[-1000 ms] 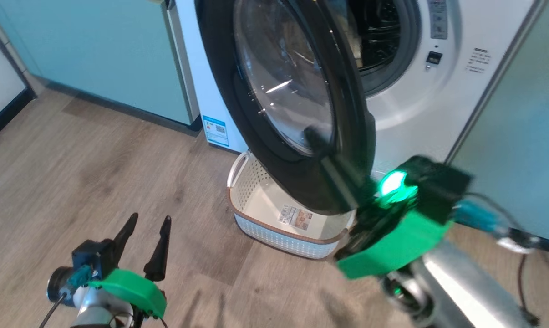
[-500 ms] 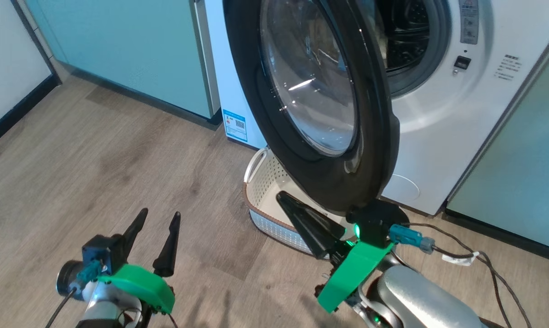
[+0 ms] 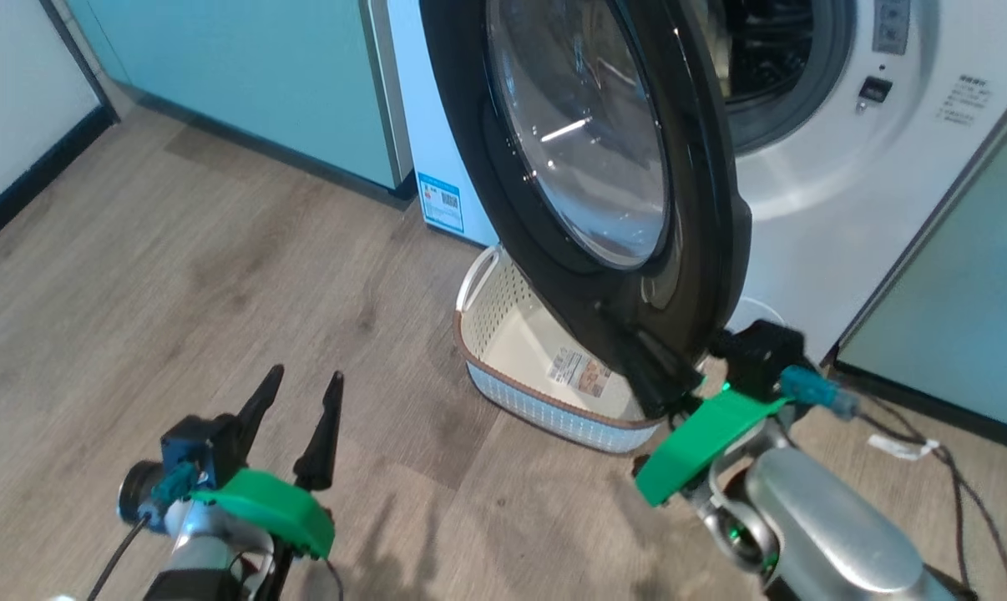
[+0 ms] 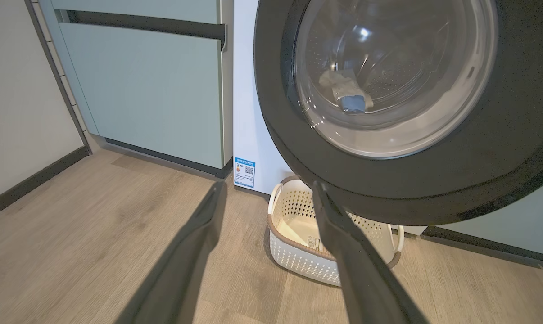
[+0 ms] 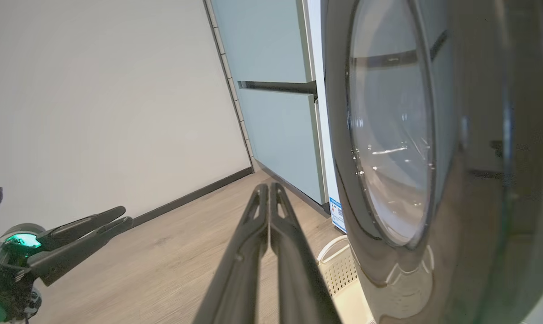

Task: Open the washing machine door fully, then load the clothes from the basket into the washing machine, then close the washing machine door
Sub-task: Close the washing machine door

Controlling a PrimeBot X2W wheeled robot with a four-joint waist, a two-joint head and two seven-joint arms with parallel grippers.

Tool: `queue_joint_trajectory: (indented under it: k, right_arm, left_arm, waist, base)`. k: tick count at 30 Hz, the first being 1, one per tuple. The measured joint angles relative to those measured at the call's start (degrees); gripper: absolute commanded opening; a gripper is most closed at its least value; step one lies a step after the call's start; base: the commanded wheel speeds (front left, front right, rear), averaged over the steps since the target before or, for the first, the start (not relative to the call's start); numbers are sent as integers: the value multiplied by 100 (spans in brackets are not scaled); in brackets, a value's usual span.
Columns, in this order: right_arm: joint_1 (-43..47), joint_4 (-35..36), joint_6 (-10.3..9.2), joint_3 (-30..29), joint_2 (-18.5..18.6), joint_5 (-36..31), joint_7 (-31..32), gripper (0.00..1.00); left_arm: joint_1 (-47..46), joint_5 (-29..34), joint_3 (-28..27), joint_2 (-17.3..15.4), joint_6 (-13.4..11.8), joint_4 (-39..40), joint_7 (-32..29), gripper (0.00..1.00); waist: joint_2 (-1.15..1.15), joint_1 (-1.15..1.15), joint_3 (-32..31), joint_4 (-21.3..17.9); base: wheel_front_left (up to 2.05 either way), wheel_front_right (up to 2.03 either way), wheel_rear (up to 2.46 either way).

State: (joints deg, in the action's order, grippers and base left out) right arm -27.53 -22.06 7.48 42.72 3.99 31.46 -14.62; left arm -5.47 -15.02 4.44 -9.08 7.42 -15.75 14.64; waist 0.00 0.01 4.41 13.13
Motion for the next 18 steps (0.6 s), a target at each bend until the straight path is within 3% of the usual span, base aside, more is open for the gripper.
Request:
queue_joint_trajectory:
  k: [18]
  right_arm:
    - [-259, -335, 0, -1078, -22, -68, 0, 0]
  left_arm:
    - [-259, -30, 103, 166, 0, 86, -1, 100]
  waist:
    - [0, 0, 418, -9]
  base:
    - [0, 0, 0]
